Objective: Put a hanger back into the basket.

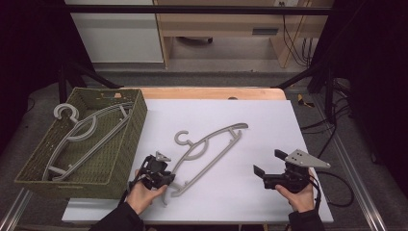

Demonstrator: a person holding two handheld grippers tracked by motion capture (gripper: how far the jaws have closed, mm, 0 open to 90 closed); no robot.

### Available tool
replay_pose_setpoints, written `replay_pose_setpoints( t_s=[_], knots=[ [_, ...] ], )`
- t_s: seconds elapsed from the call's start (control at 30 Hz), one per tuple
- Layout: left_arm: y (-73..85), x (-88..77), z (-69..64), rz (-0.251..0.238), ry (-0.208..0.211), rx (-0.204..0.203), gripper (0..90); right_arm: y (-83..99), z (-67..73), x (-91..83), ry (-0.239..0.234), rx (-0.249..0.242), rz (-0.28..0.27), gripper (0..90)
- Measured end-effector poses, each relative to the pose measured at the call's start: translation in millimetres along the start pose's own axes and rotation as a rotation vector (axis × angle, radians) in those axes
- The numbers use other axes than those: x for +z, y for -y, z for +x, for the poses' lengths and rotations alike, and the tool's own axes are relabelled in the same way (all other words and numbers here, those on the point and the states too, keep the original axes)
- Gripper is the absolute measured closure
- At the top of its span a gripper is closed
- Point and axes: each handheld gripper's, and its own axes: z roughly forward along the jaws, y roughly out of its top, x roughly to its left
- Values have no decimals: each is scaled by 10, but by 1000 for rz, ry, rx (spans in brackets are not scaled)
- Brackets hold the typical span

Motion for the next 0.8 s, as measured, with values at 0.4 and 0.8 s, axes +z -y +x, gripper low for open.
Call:
replay_pose_setpoints(
  t_s=[0.4, 0.8],
  knots=[
    [14, 58, -366, -20, 76, 79, 689, 5, 11, 15, -1, -4, 5, 44],
    [-17, -541, 35, -278, 183, 92, 417, -20, 143, 98, -28, -18, 9, 45]
  ],
)
